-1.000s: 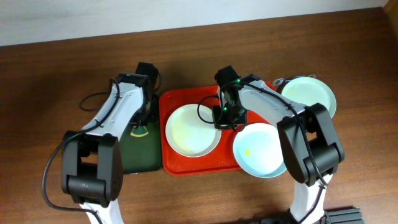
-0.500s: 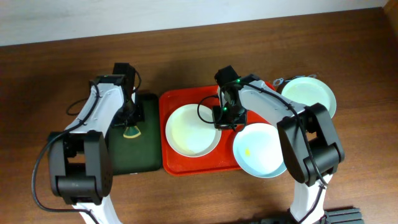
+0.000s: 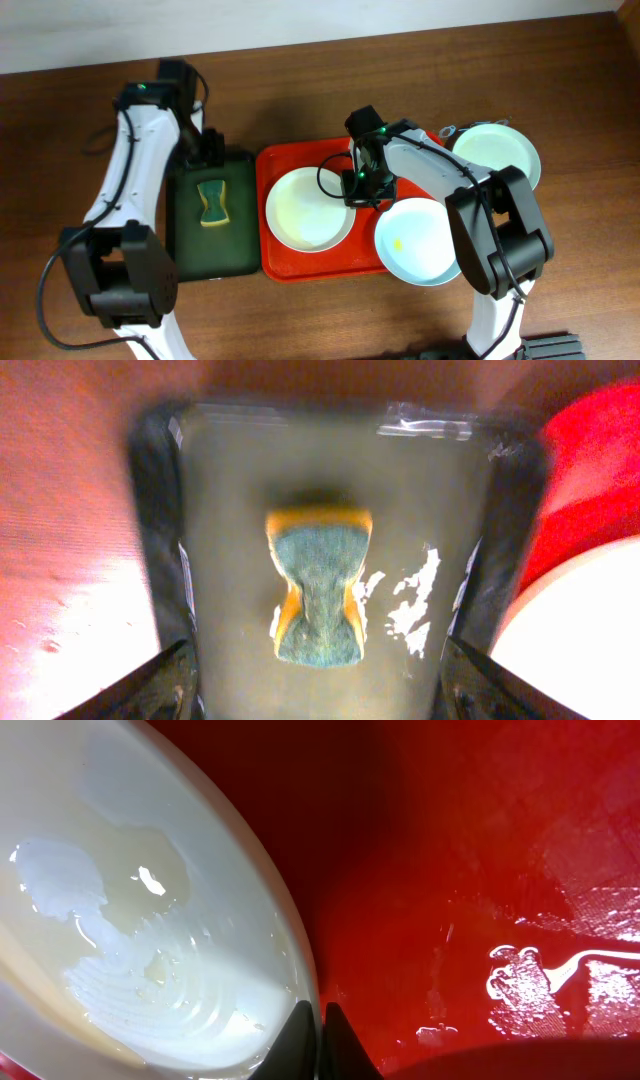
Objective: Clean dirty plates on tray and stack at the side
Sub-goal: 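Return the sponge to the green tray and raise left arm to rest, then lift the white plate with the right gripper and tilt it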
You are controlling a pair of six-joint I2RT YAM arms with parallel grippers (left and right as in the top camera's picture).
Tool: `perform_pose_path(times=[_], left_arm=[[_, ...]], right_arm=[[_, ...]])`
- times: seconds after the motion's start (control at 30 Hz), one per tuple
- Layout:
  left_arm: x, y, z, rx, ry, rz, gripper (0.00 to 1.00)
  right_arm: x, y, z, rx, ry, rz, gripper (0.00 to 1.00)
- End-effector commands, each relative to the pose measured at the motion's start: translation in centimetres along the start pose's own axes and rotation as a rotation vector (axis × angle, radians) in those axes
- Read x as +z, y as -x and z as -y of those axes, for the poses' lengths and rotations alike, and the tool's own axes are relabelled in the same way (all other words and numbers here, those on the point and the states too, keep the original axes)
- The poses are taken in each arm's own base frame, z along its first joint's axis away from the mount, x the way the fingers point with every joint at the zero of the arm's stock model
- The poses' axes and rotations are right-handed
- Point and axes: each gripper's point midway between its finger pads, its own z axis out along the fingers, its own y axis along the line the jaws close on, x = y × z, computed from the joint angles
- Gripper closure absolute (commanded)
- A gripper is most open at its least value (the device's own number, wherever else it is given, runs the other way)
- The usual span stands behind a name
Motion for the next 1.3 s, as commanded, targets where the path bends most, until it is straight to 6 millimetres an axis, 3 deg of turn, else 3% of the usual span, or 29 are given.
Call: perform_pose_path(times=[0.0,0.17,0.37,0.47,0.6,0.7,0.93,1.03,1.13,1.27], left_arm=[[-3.8,2.8,-1.5,-0.046,-0.016,0.113,0.01],[-4.4,3.5,-4.4,-0.107,0.002,0.134,0.01],[-4.4,3.6,-4.7,-0.115,0.004,0.134,0.01],[-4.6,4.8,-5.2,-0.129,-0.001,0.184,0.01],[-4.9,6.0,-7.2,-0.175,0.002,0.232,0.01],[-4.8,5.6,-8.5,-0.201,0.008,0.218,0.01],[-4.8,5.6,-8.5,-0.202,0.008,0.216,0.01],[-4.8,5.6,-8.5,-0.203,0.009,0.216,0.01],[-4.8,5.6,-8.5,-0.203,0.008,0.216,0.01],[-4.8,5.6,-8.5,-0.202,0.008,0.216,0.01]], right_arm=[[0.3,-0.2,-0.3,-0.012,0.008,-0.009,0.96],[0.3,-0.2,-0.3,-0.011,0.008,-0.009,0.96],[0.3,-0.2,-0.3,-0.011,0.008,-0.009,0.93],[0.3,-0.2,-0.3,-0.011,0.008,-0.009,0.92],[0.3,-0.3,-0.3,-0.010,0.007,-0.012,0.96],[0.3,-0.3,-0.3,-0.010,0.007,-0.012,0.96],[0.0,0.0,0.4,0.013,0.007,-0.010,0.96],[-1.2,0.5,1.4,0.081,0.030,-0.002,0.96],[-2.8,1.2,1.0,0.100,0.096,0.020,0.96],[-5.2,0.8,1.3,0.121,0.095,0.004,0.96]])
